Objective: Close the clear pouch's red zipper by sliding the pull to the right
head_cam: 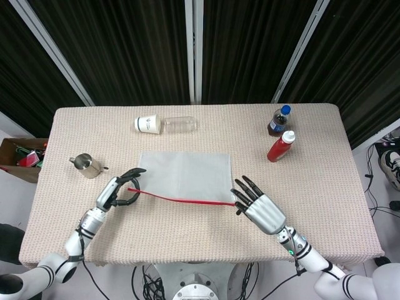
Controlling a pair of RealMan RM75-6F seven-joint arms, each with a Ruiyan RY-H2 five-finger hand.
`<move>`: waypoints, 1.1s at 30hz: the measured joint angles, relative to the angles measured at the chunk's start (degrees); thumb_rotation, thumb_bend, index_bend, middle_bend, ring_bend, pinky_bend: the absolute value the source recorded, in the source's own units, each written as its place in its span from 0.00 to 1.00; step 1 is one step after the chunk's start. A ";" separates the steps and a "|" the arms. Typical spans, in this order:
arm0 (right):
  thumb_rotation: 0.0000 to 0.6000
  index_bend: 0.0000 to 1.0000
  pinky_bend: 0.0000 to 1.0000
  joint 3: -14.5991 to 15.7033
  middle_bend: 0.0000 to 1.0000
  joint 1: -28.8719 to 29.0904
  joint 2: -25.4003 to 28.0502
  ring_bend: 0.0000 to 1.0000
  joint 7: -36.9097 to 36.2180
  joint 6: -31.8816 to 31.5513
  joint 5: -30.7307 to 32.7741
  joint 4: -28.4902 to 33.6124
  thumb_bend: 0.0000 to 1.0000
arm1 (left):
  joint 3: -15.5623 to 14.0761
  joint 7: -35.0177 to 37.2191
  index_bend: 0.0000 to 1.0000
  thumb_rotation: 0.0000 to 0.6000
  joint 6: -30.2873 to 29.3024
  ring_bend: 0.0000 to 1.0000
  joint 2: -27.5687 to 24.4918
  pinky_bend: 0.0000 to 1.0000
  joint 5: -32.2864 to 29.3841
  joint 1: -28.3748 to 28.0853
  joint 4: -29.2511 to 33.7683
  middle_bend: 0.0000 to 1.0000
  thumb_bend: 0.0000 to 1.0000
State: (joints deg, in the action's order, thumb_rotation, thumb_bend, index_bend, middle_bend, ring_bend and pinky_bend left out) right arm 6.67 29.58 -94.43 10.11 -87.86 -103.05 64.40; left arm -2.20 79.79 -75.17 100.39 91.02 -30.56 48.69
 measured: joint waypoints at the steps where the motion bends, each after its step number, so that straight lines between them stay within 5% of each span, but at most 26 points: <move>1: 1.00 1.00 0.00 0.01 0.23 -0.51 0.33 0.00 -0.29 -0.07 0.24 -0.20 0.48 | 0.07 -0.38 0.65 1.00 0.13 0.13 0.03 0.16 -0.11 0.13 -0.04 0.19 0.48; 7: 1.00 1.00 0.00 -0.42 0.22 -1.54 1.02 0.00 -1.96 -0.06 0.49 -0.69 0.48 | 0.20 -1.78 0.64 1.00 0.25 0.13 0.10 0.16 -0.03 0.52 0.20 0.19 0.48; 9: 1.00 0.90 0.00 -0.53 0.19 -1.60 1.21 0.00 -2.46 0.43 0.59 -0.40 0.44 | 0.19 -2.96 0.62 1.00 0.20 0.13 0.13 0.16 0.06 0.59 0.24 0.19 0.48; 14: 1.00 0.13 0.00 -0.59 0.02 -1.63 3.17 0.00 -1.60 4.61 2.37 3.70 0.16 | -0.28 -11.55 0.34 1.00 0.51 0.13 -0.27 0.16 0.58 0.73 0.38 0.16 0.38; 16: 1.00 0.01 0.00 -0.77 0.00 -1.55 4.67 0.00 -0.85 6.89 3.80 7.05 0.12 | -0.52 -18.17 0.25 1.00 1.05 0.12 -0.87 0.16 0.66 0.79 1.01 0.13 0.28; 21: 1.00 0.00 0.00 -1.97 0.00 -1.53 10.11 0.00 1.31 10.62 7.44 16.44 0.09 | -0.39 -39.34 0.21 1.00 2.23 0.12 -3.74 0.15 -0.51 1.47 5.55 0.12 0.17; 28: 1.00 0.00 0.06 -3.58 0.10 -5.49 18.58 0.00 3.40 6.83 10.36 24.85 0.15 | 0.97 -72.73 0.21 1.00 0.55 0.12 -14.32 0.15 -5.82 5.62 22.75 0.12 0.17; 33: 1.00 0.00 0.06 -3.71 0.09 -11.79 23.14 0.00 2.59 0.00 12.61 27.85 0.18 | 1.79 -83.93 0.21 1.00 -6.19 0.12 -24.07 0.15 -10.42 12.64 33.84 0.12 0.17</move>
State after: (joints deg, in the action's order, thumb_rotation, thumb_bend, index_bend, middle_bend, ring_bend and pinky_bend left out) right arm 2.96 17.79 -71.30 12.71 -87.86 -90.44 92.24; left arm -0.42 -4.14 -81.35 76.33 80.60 -17.93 82.53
